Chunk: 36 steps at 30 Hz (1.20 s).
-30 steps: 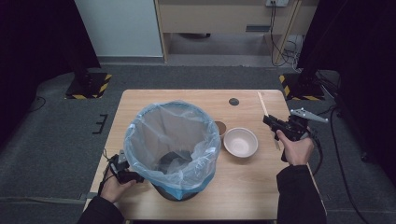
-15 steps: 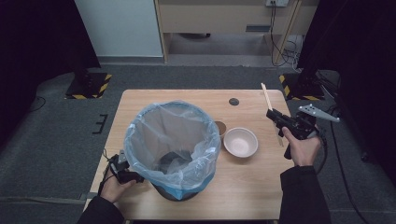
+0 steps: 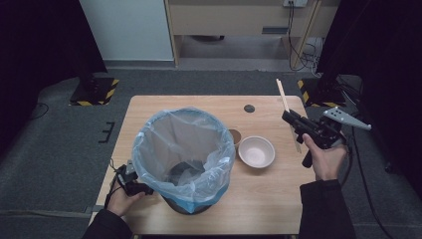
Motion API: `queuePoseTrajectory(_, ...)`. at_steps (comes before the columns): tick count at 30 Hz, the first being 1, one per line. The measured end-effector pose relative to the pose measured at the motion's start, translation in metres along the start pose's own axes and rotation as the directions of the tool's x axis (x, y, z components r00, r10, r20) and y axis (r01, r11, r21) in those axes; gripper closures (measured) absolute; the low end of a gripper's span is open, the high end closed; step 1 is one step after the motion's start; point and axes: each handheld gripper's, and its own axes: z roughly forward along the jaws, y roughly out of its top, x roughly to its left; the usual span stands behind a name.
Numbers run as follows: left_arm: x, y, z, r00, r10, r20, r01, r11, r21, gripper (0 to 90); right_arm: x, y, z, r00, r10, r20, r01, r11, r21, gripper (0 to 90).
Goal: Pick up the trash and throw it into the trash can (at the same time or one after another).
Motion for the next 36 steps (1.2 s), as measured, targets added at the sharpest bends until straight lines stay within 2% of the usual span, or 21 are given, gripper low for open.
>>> queuePoseTrajectory(8,0.0,0.0,0.0,1.0,0.0,0.0,0.0,1.0,0.0,0.0,0.024,0.014,-0.007,0.9974,-0.042,-0.059,0.039,0.998,-0.044,80.0)
queuePoseTrajectory(11,0.0,0.0,0.0,1.0,0.0,0.0,0.0,1.0,0.0,0.0,0.028,0.017,-0.009,0.9962,-0.046,-0.073,0.043,0.998,-0.049,80.1)
queuePoseTrajectory(22,0.0,0.0,0.0,1.0,0.001,0.0,-0.001,1.0,0.0,0.0,0.057,0.03,-0.014,0.9837,-0.101,-0.149,0.087,0.992,-0.095,80.0)
queuePoseTrajectory(32,0.0,0.0,0.0,1.0,0.0,0.0,0.0,1.0,0.0,0.0,0.068,0.036,-0.013,0.9767,-0.113,-0.183,0.092,0.989,-0.117,80.1)
queuePoseTrajectory(36,0.0,0.0,0.0,1.0,0.001,0.0,-0.001,1.0,0.0,0.0,0.074,0.038,-0.007,0.9728,-0.113,-0.202,0.091,0.989,-0.115,80.1)
